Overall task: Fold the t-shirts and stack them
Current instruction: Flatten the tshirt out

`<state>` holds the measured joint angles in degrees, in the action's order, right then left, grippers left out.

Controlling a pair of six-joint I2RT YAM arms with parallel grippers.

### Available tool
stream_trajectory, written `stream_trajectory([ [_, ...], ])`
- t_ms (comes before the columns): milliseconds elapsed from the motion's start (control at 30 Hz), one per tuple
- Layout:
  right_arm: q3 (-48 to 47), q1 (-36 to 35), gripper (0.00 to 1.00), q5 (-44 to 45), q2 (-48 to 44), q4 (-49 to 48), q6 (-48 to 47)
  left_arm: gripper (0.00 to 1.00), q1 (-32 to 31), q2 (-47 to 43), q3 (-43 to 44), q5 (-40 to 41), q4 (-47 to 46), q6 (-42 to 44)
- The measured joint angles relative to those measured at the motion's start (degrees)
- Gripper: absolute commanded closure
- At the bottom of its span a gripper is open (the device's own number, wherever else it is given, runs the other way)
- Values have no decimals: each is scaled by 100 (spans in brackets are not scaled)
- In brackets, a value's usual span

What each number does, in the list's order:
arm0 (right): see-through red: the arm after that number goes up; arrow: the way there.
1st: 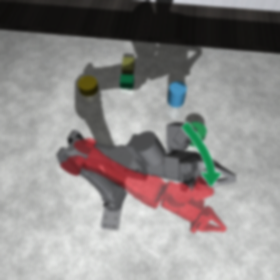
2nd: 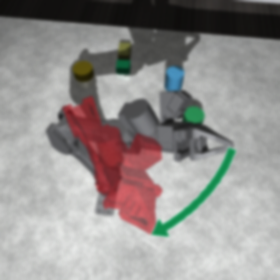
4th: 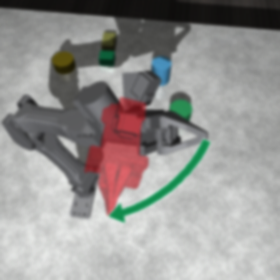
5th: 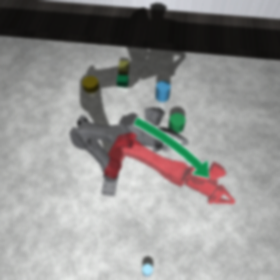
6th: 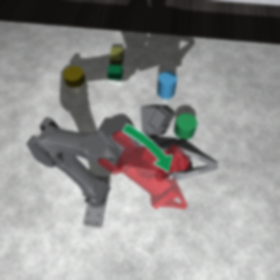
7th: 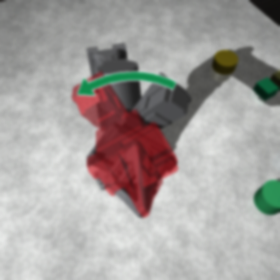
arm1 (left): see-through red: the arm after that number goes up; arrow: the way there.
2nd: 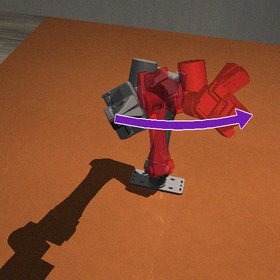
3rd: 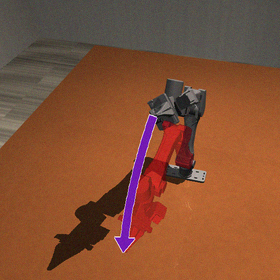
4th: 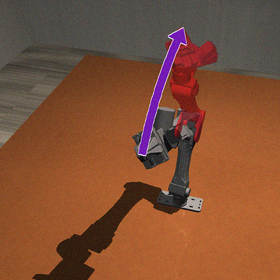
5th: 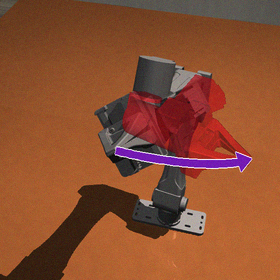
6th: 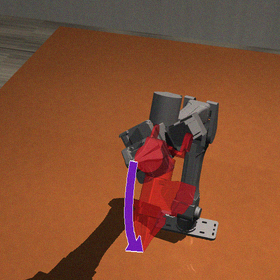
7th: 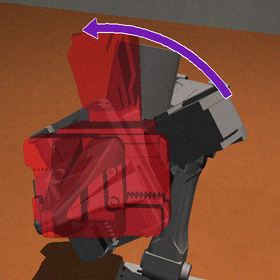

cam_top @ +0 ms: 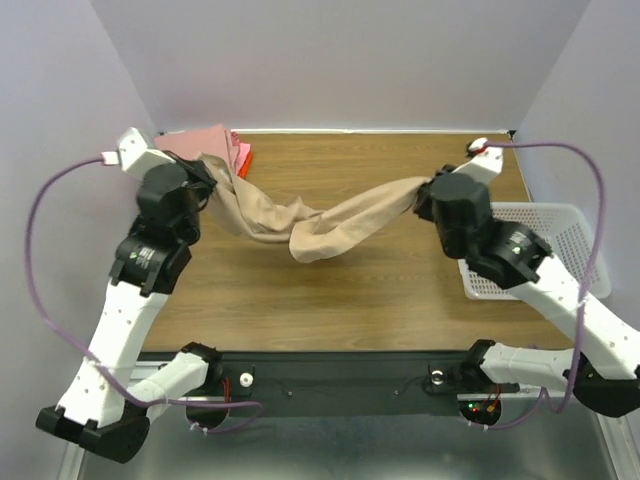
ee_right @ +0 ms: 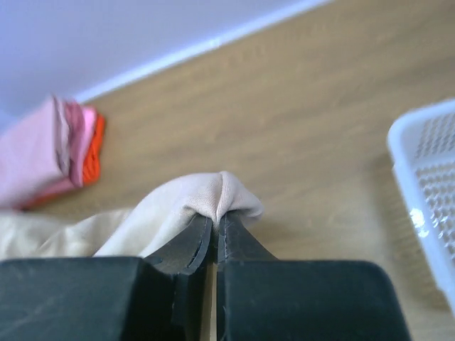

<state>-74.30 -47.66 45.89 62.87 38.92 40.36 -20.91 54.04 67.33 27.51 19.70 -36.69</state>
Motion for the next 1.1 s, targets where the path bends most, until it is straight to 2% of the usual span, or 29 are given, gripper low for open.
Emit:
stream_trajectory([
  [200, -1606, 4, 100, 820, 76, 2, -809, 100, 2, -66, 1703, 778, 328, 118],
  [400, -2299, 221, 100, 1388, 492, 4, -1416, 100, 118, 122, 2293, 1838, 868, 42],
  [567, -2297, 1427, 100, 608, 1193, 7, -1622, 100, 610, 400, 1941, 1888, 1078, -83],
  [700, -1967, 2291, 100, -155, 1947, -35, -1620, 100, 964, 706, 1060, 1508, 885, -199],
  [900, -1661, 2846, 100, -997, 3086, -168, -1628, 100, 1346, 1899, 26, 767, 518, -236],
  [1100, -1869, 3180, 100, -1510, 4094, -549, -1847, 100, 1521, 3139, -15, 376, 4, -232],
])
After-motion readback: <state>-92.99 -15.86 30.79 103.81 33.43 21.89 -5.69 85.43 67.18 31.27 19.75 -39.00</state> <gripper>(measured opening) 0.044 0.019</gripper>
